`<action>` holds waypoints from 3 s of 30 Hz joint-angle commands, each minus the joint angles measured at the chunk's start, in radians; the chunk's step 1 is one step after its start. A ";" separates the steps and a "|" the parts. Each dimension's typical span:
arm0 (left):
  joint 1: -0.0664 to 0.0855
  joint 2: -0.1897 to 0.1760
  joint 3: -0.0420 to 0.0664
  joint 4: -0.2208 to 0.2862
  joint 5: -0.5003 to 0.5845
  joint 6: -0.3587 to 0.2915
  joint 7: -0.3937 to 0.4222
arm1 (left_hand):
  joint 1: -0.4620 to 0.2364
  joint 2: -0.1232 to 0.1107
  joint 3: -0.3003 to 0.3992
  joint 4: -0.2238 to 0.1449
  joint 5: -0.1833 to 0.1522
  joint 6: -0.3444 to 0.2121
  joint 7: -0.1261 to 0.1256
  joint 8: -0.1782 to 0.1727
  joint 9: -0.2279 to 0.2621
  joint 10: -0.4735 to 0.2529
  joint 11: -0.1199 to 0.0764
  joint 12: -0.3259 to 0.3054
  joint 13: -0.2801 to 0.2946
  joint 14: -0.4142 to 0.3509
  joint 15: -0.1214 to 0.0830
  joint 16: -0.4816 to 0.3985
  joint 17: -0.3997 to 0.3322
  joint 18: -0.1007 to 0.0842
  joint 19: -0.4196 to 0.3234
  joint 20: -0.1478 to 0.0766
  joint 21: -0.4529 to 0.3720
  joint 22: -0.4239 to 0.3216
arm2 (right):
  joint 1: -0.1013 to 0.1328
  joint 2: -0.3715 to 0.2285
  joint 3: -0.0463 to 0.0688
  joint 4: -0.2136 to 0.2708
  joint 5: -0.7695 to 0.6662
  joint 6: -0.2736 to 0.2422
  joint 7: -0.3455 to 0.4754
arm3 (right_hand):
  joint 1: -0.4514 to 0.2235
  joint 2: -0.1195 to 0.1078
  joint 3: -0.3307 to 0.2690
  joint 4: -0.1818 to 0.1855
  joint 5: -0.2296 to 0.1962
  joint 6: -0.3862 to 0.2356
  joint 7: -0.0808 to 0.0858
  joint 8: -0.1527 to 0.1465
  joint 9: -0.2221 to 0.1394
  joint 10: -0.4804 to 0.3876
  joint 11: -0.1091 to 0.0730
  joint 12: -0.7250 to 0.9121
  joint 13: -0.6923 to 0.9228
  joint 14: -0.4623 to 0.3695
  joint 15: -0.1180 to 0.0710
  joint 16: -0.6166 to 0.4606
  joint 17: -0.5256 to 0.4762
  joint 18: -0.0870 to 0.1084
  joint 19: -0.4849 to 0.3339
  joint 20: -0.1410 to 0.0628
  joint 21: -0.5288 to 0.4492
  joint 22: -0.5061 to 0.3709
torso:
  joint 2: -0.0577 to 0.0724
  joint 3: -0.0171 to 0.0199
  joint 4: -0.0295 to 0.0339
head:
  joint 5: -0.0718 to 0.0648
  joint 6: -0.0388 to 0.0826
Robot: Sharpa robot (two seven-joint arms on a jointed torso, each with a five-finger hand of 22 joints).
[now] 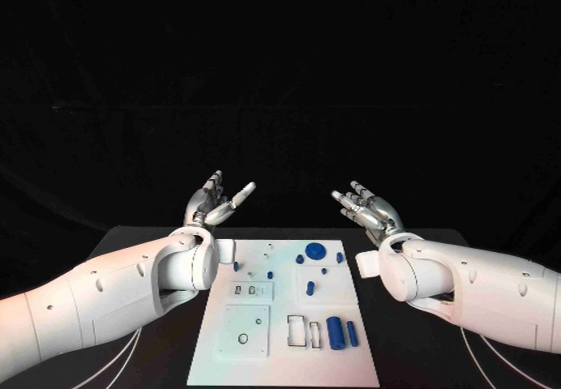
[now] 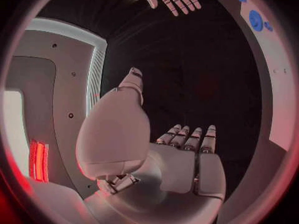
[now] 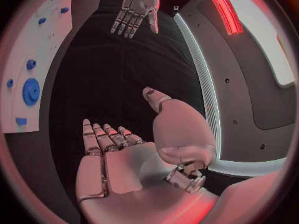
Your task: Assemble the parts on the task board
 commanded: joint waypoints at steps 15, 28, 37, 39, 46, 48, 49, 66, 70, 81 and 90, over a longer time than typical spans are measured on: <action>0.005 -0.091 0.000 0.072 -0.027 0.115 0.040 | 0.163 0.158 0.179 -0.009 -0.023 0.666 0.143 0.277 0.161 0.756 0.113 0.211 0.084 0.718 -0.004 0.314 0.172 0.105 0.572 0.012 0.256 0.124 | 0.072 -0.016 -0.026 -0.085 -0.588 0.099 -0.066 | 0.232 -0.064 0.214 -0.218 -0.012 0.779 0.123 0.266 0.187 0.928 -0.098 0.137 0.045 0.874 -0.140 0.279 0.137 0.132 0.635 -0.038 0.311 0.147 | 0.049 -0.0006 0.0090 | -0.022 -0.006; 0.011 -0.162 0.009 0.173 -0.094 0.161 0.007 | 0.227 0.118 0.268 -0.047 -0.025 0.807 0.096 0.307 0.169 0.977 0.056 0.175 0.058 0.915 -0.066 0.349 0.202 0.139 0.746 -0.014 0.312 0.121 | 0.116 -0.016 -0.022 -0.094 -0.940 0.146 -0.201 | 0.211 -0.103 0.176 -0.216 0.006 0.863 0.085 0.268 0.190 1.068 -0.143 0.094 0.051 1.032 -0.193 0.316 0.182 0.133 0.714 -0.087 0.420 0.205 | 0.107 -0.0027 0.0197 | -0.034 0.005; 0.013 -0.216 0.028 0.280 -0.108 0.180 -0.011 | 0.218 0.104 0.291 -0.043 -0.025 0.825 0.093 0.305 0.168 1.012 0.051 0.158 0.059 0.939 -0.073 0.349 0.212 0.138 0.766 -0.021 0.317 0.118 | 0.145 0.006 -0.020 -0.099 -1.268 0.207 -0.335 | 0.195 -0.134 0.136 -0.201 0.028 0.893 0.058 0.266 0.201 1.139 -0.176 0.076 0.064 1.214 -0.248 0.414 0.278 0.134 0.835 -0.143 0.541 0.270 | 0.152 -0.0068 0.0357 | -0.052 0.014; 0.013 -0.225 0.031 0.299 -0.108 0.183 -0.013 | 0.215 0.103 0.292 -0.042 -0.026 0.825 0.093 0.304 0.168 1.013 0.051 0.156 0.059 0.940 -0.073 0.348 0.212 0.138 0.767 -0.021 0.317 0.118 | 0.147 0.013 -0.019 -0.101 -1.328 0.213 -0.356 | 0.194 -0.139 0.131 -0.196 0.029 0.897 0.053 0.262 0.202 1.147 -0.181 0.067 0.066 1.261 -0.259 0.446 0.310 0.134 0.869 -0.157 0.577 0.291 | 0.161 -0.0084 0.0395 | -0.055 0.016; 0.013 -0.248 0.041 0.348 -0.100 0.182 -0.013 | 0.210 0.098 0.296 -0.040 -0.025 0.824 0.093 0.300 0.166 1.013 0.052 0.147 0.058 0.936 -0.072 0.342 0.213 0.137 0.768 -0.022 0.316 0.116 | 0.150 0.036 -0.018 -0.102 -1.477 0.235 -0.414 | 0.185 -0.157 0.128 -0.179 0.032 0.899 0.047 0.246 0.206 1.148 -0.189 0.045 0.080 1.344 -0.275 0.571 0.418 0.131 0.933 -0.178 0.669 0.349 | 0.189 -0.0096 0.0483 | -0.061 0.025; 0.014 -0.251 0.042 0.357 -0.099 0.182 -0.012 | 0.209 0.097 0.296 -0.040 -0.025 0.824 0.093 0.300 0.166 1.013 0.052 0.145 0.058 0.935 -0.071 0.341 0.213 0.137 0.768 -0.022 0.316 0.116 | 0.151 0.044 -0.018 -0.102 -1.511 0.248 -0.430 | 0.176 -0.165 0.124 -0.170 0.027 0.888 0.047 0.236 0.206 1.106 -0.186 0.043 0.082 1.382 -0.274 0.647 0.469 0.130 0.958 -0.180 0.713 0.381 | 0.197 -0.0103 0.0510 | -0.064 0.027; 0.014 -0.253 0.043 0.360 -0.098 0.182 -0.012 | 0.209 0.097 0.298 -0.040 -0.025 0.824 0.093 0.299 0.166 1.013 0.052 0.143 0.058 0.934 -0.071 0.340 0.213 0.137 0.767 -0.022 0.315 0.115 | 0.151 0.047 -0.018 -0.103 -1.523 0.252 -0.436 | 0.176 -0.166 0.122 -0.168 0.025 0.886 0.047 0.234 0.207 1.095 -0.185 0.046 0.084 1.381 -0.273 0.673 0.489 0.125 0.973 -0.180 0.748 0.421 | 0.199 -0.0103 0.0519 | -0.066 0.028; 0.014 -0.262 0.047 0.378 -0.087 0.185 -0.014 | 0.206 0.094 0.302 -0.040 -0.025 0.822 0.095 0.296 0.164 1.012 0.054 0.135 0.057 0.930 -0.069 0.334 0.213 0.137 0.767 -0.021 0.314 0.113 | 0.149 0.085 -0.018 -0.121 -1.639 0.305 -0.490 | 0.199 -0.171 0.105 -0.136 0.027 0.876 0.052 0.220 0.235 1.001 -0.174 0.102 0.121 1.389 -0.257 1.257 1.068 0.039 1.163 -0.163 1.252 1.079 | 0.229 -0.0170 0.0679 | -0.085 0.032; 0.014 -0.263 0.048 0.379 -0.086 0.185 -0.015 | 0.206 0.094 0.302 -0.040 -0.025 0.822 0.095 0.295 0.164 1.011 0.054 0.135 0.057 0.930 -0.069 0.334 0.213 0.137 0.767 -0.021 0.314 0.113 | 0.148 0.087 -0.018 -0.122 -1.651 0.311 -0.493 | 0.201 -0.169 0.108 -0.133 0.028 0.882 0.051 0.223 0.238 1.003 -0.174 0.108 0.124 1.390 -0.258 1.271 1.081 0.034 1.176 -0.162 1.273 1.109 | 0.232 -0.0181 0.0708 | -0.088 0.031; 0.014 -0.265 0.049 0.379 -0.084 0.188 -0.017 | 0.205 0.094 0.303 -0.039 -0.025 0.821 0.095 0.295 0.164 1.011 0.054 0.134 0.057 0.929 -0.069 0.333 0.213 0.137 0.767 -0.021 0.313 0.113 | 0.144 0.096 -0.019 -0.134 -1.658 0.320 -0.494 | 0.215 -0.153 0.142 -0.131 0.029 0.901 0.045 0.231 0.247 1.021 -0.179 0.125 0.129 1.397 -0.260 1.319 1.131 0.024 1.203 -0.164 1.320 1.178 | 0.241 -0.0175 0.0757 | -0.091 0.038; 0.014 -0.266 0.049 0.380 -0.081 0.189 -0.018 | 0.204 0.094 0.303 -0.039 -0.025 0.821 0.096 0.294 0.164 1.011 0.055 0.132 0.057 0.929 -0.069 0.332 0.214 0.137 0.767 -0.021 0.313 0.112 | 0.141 0.099 -0.019 -0.134 -1.656 0.313 -0.495 | 0.224 -0.137 0.180 -0.127 0.001 0.917 0.039 0.238 0.256 1.052 -0.189 0.140 0.132 1.398 -0.266 1.340 1.149 0.020 1.212 -0.168 1.340 1.208 | 0.249 -0.0177 0.0783 | -0.094 0.040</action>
